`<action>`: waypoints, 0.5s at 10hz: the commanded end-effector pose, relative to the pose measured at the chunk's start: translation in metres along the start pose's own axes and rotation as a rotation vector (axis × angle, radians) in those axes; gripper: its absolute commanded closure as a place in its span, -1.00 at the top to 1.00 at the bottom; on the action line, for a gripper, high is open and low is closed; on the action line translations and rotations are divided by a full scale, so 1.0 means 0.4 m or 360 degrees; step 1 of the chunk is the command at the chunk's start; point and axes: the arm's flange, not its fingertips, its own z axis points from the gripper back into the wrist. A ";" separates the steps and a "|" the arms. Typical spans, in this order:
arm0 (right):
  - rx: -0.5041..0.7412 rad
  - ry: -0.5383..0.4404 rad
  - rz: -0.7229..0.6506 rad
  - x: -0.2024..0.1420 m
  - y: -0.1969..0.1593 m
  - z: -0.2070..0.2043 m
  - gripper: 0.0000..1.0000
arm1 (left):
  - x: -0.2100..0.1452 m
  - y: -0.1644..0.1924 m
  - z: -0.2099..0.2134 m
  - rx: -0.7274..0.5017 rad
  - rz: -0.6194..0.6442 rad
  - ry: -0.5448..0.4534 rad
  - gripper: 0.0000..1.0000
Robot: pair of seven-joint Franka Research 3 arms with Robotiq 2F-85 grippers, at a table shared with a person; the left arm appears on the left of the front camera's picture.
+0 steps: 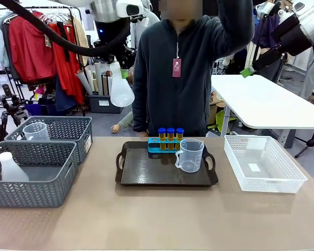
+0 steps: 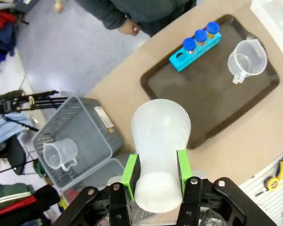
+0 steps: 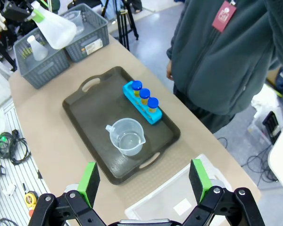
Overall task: Prepare the laboratory tools.
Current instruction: Pick up one Small flask and place it on the Handle tray.
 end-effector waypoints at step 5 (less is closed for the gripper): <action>0.0021 -0.0024 -0.0001 0.002 0.000 0.005 1.00 | 0.047 -0.047 -0.078 -0.0035 -0.0086 0.0033 -1.00</action>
